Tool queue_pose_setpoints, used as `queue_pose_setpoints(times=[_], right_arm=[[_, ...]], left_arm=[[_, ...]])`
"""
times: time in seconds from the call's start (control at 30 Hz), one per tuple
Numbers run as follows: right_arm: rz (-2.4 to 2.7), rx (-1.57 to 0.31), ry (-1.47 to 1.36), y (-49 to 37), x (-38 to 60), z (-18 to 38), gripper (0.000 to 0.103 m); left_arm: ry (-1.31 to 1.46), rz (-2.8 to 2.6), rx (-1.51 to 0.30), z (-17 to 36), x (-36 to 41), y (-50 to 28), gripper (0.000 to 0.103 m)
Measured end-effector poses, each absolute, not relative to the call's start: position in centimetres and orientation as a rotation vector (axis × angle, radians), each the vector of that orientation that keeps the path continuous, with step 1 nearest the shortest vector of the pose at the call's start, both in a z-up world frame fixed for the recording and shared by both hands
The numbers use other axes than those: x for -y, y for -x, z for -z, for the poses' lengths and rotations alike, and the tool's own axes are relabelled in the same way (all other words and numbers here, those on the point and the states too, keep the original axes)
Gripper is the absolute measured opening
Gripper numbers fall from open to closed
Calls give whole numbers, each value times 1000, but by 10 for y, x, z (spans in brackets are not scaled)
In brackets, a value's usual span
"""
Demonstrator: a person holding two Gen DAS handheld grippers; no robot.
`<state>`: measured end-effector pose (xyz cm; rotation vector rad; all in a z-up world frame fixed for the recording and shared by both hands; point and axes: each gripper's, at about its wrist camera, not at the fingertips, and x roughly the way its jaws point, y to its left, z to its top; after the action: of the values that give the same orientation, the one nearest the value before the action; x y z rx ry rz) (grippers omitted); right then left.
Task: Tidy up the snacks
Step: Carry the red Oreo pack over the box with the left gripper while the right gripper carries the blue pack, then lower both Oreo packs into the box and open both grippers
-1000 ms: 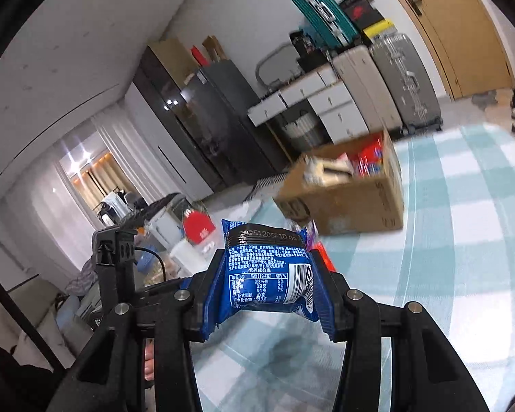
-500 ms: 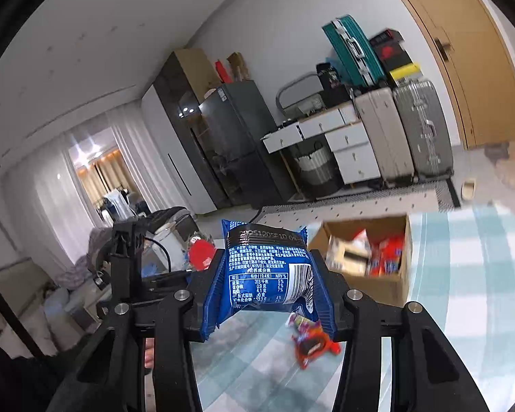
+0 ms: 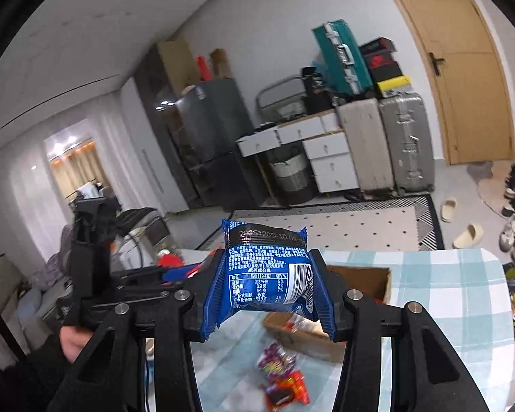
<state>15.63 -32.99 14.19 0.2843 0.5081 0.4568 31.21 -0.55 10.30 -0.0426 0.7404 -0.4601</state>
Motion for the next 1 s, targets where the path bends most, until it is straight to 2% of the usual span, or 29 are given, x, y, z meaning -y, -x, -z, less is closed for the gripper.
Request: queue_pose_setpoints(times=[0.17, 0.47, 1.0], right_arm=[[-412, -550, -273, -202, 332, -140, 47], [-400, -639, -242, -274, 329, -105, 47], [-381, -753, -154, -332, 318, -29, 47]], left_arm=[[36, 438, -772, -98, 18, -355, 41], [34, 445, -879, -52, 42, -425, 41], [9, 444, -968, 28, 68, -497, 42]])
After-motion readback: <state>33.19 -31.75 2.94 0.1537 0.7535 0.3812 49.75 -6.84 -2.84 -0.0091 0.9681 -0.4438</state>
